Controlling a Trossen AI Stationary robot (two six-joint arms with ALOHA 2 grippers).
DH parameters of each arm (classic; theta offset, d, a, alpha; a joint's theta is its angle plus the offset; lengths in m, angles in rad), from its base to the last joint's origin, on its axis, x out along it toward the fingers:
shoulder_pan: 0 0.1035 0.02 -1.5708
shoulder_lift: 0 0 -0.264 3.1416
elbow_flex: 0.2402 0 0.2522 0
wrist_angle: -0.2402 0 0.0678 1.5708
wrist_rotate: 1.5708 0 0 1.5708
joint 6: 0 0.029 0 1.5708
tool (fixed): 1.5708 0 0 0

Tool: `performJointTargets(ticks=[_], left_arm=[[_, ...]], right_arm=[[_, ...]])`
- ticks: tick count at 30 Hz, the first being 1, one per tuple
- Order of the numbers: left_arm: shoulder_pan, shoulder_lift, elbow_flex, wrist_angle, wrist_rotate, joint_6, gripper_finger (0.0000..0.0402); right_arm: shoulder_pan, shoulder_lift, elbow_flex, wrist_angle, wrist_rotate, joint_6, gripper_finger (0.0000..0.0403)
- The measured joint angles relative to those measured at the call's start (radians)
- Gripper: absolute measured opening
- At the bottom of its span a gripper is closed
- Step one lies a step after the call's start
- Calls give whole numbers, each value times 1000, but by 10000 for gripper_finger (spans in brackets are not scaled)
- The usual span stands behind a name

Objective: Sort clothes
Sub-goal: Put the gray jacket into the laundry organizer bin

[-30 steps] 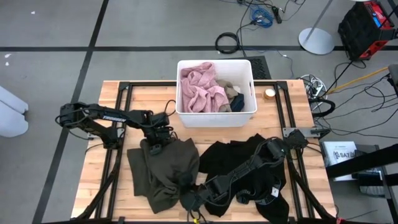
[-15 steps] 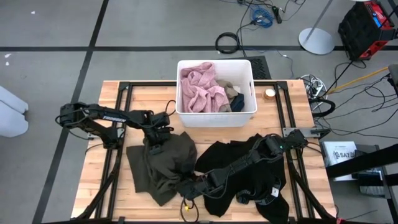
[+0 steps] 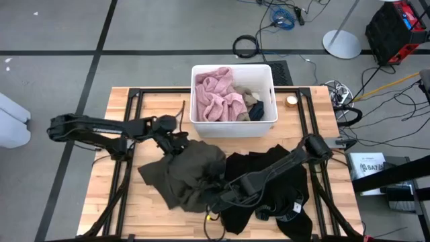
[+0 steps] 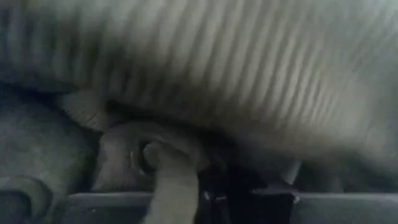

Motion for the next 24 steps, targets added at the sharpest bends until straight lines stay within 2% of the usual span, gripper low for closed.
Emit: performJointTargets(ticks=[3,7,15,20,24], left_arm=[[-38,-58,6,75,-19,-53,11],[-81,-114,7,200,-103,-101,11],[-110,-127,20,476,-273,-156,11],[-110,-127,101,522,-338,-123,11],[-102,-125,220,515,-380,-38,11]], right_arm=[[8,-39,0,-20,47,-2,26],[6,-103,0,-16,88,-14,26],[-31,-247,0,14,183,-115,26],[-81,-347,0,94,190,-211,26],[-124,-415,0,269,192,-360,26]])
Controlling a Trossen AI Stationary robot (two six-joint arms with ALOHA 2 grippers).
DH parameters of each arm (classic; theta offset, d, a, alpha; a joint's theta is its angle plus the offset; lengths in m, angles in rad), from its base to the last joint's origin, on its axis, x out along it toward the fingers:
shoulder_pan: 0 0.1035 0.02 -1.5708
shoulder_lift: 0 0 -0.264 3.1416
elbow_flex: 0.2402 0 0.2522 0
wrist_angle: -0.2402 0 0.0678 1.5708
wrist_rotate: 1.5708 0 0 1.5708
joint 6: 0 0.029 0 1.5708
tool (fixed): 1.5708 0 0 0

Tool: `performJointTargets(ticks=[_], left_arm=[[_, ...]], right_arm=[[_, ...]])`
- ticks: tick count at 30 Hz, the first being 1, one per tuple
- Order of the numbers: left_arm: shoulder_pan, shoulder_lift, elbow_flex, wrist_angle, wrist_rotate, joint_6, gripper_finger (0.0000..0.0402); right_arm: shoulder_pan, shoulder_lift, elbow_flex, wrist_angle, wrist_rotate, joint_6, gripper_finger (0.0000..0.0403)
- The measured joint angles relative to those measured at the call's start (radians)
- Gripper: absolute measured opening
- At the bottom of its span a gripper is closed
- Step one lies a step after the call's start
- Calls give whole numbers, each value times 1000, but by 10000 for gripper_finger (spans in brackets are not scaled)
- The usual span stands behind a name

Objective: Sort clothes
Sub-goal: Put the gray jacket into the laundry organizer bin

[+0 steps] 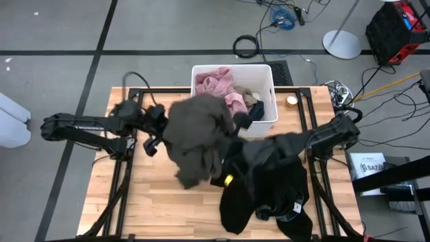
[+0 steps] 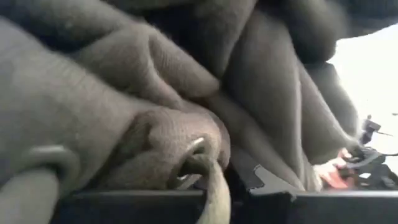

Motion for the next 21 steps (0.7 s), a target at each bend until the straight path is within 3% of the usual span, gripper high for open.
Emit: performJointTargets(ticks=[4,10,15,21], left_arm=[[39,27,149,-36,-38,55,11],[144,161,443,-157,-73,44,11],[262,322,741,-258,-26,28,11],[371,513,1087,-272,28,-29,11]], right_arm=[[-58,-59,1,184,-82,-108,26],[-179,-136,1,325,-245,-135,25],[-300,-178,20,404,-340,-152,25],[-441,-169,179,414,-578,-148,25]])
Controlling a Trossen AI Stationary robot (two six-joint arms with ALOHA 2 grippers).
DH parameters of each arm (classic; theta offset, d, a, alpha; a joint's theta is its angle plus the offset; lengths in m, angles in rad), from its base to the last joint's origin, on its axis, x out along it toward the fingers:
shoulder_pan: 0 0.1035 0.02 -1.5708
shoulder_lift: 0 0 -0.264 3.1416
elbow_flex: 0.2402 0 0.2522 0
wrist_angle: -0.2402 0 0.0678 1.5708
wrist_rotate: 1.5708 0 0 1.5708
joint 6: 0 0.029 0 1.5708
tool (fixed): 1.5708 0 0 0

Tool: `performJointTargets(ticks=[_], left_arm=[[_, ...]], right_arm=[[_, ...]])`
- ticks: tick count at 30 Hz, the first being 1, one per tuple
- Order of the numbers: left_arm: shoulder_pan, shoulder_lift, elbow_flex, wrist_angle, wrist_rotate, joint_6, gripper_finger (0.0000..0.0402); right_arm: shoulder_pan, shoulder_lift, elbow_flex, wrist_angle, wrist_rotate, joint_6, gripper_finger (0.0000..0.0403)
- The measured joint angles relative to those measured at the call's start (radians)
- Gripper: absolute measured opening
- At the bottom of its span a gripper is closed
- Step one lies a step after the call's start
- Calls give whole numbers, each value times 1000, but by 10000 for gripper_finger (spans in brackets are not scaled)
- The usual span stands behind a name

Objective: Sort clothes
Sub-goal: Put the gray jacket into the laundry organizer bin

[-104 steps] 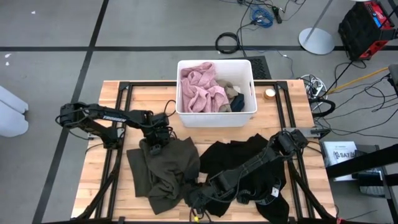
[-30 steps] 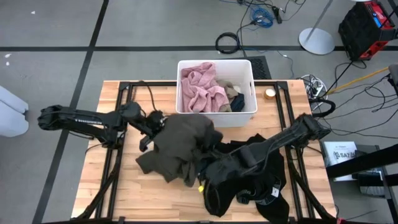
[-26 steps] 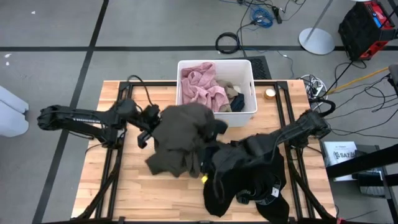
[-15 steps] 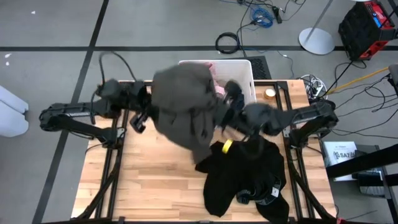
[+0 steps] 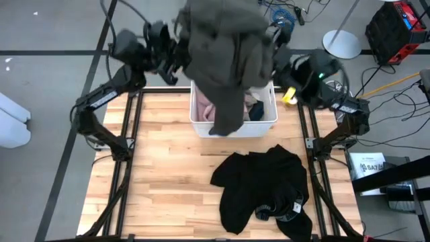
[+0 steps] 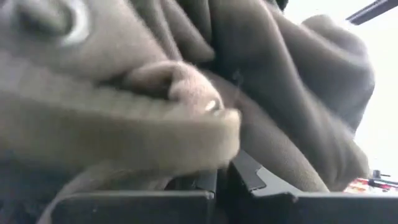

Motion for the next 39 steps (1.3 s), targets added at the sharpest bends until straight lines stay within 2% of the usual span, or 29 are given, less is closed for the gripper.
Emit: performJointTargets(ticks=[4,8,13,21,25,28,30,35,39], left_arm=[[67,126,188,-11,30,-11,11],[136,253,342,-12,30,-62,11],[199,381,453,16,94,-88,11],[276,440,451,45,175,-109,11],[315,439,454,88,173,-90,11],[342,436,457,157,173,-174,11],[346,434,457,154,198,-197,11],[316,442,457,122,327,-186,11],[306,442,454,-53,408,-165,11]], right_arm=[[-106,41,124,-15,-75,-9,25],[-221,90,253,-70,-153,56,25],[-338,144,340,-177,-246,87,25],[-526,188,344,-355,-368,249,25],[-573,197,340,-292,-410,297,25],[-607,196,340,-217,-476,394,25],[-611,193,342,-233,-494,418,25],[-588,200,342,-465,-506,326,25],[-611,207,342,-713,-587,301,25]])
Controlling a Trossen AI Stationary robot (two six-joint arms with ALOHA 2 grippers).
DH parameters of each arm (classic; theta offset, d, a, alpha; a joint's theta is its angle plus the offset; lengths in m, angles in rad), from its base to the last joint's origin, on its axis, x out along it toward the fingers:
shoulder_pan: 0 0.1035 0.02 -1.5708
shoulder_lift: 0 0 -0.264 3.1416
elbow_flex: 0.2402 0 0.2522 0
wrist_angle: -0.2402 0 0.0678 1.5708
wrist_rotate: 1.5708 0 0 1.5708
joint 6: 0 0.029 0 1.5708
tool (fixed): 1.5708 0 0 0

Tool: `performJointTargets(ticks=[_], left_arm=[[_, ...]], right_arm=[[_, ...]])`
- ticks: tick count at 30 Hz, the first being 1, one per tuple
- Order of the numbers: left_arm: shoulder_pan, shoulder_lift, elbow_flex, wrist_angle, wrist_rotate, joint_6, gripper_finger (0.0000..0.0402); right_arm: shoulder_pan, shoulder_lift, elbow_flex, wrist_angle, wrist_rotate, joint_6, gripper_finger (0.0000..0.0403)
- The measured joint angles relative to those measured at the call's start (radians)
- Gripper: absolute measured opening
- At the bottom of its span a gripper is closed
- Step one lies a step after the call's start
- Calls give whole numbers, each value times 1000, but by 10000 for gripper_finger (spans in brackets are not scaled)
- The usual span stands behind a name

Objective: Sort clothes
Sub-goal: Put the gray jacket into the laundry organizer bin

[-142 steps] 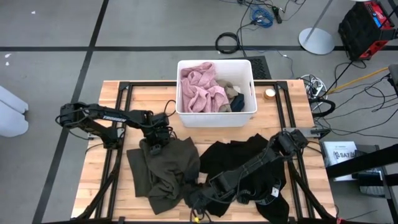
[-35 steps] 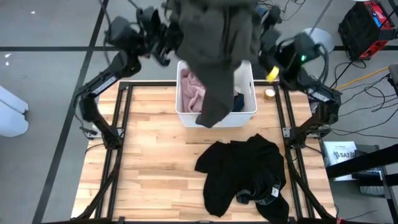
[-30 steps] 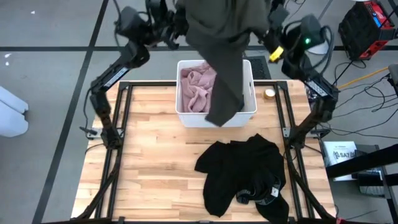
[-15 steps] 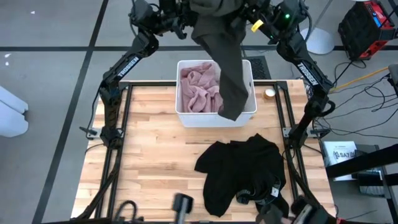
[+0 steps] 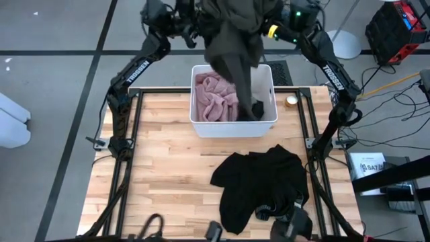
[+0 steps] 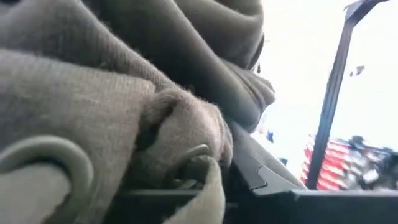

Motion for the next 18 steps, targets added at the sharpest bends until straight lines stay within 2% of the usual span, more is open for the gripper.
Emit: performJointTargets(ticks=[2,4,8,10,12,14,18], left_arm=[[-2,0,-2,-160,45,77,11],[-15,0,-2,-376,54,231,11],[-48,5,-2,-847,-78,622,11],[-72,23,-3,-1017,-141,767,11],[-105,48,-4,-1121,-172,850,11],[-142,70,-4,-1158,-204,878,11],[-209,113,-4,-1191,-326,902,11]], right_arm=[[-8,1,0,-141,-20,-21,25],[-12,2,0,-265,-12,-53,25],[-34,5,-4,-456,-6,-65,25],[-42,4,-27,-514,1,-53,25],[-43,3,-71,-572,2,-41,24],[-43,2,-141,-610,0,-39,24],[-41,-39,-331,-573,8,-26,24]])
